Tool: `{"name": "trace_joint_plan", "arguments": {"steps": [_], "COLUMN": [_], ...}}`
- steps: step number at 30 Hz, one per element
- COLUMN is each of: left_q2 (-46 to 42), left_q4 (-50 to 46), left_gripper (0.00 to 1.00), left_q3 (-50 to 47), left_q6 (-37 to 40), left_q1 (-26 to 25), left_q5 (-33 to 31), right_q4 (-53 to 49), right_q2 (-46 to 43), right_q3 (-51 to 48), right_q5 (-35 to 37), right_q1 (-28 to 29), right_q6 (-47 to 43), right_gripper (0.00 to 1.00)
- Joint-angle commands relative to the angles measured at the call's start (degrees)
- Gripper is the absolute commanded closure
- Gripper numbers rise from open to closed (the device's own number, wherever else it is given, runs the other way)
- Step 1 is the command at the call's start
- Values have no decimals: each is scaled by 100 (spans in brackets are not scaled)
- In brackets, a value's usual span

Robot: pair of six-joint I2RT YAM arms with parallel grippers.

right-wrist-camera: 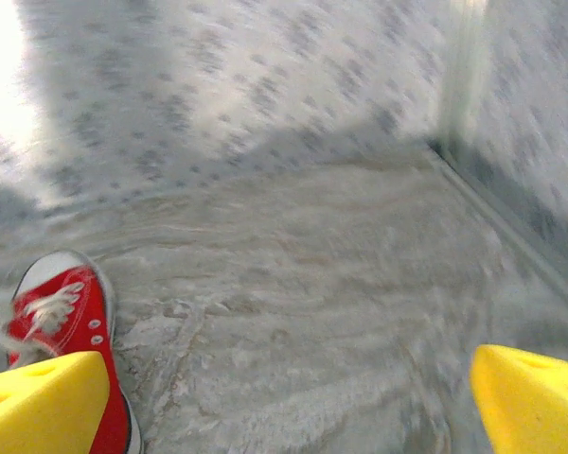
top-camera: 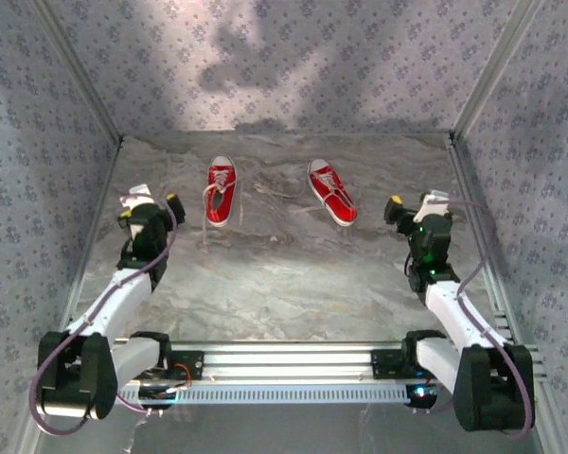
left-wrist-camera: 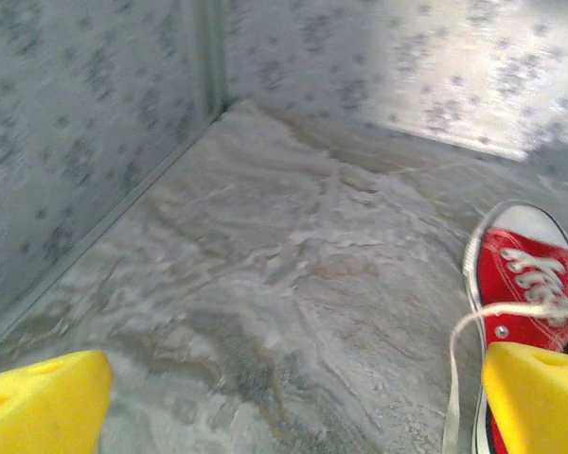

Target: Tie the shoes

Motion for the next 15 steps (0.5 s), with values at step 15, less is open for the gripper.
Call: {"name": "trace_joint_plan", "arguments": {"steps": [15], "left_q2": [665], "left_q4": [-2147], "left_gripper": [0], "left_q3": [1093], "left_q6": [-959], "left_q1": [-607], "left_q5": [1589], "right_q4": [-4122], "right_q2": [2571], "right_q3": [3404], "right_q5": [-1563], "right_q1": [812], "right_q6": [90], "right_gripper": [26]}}
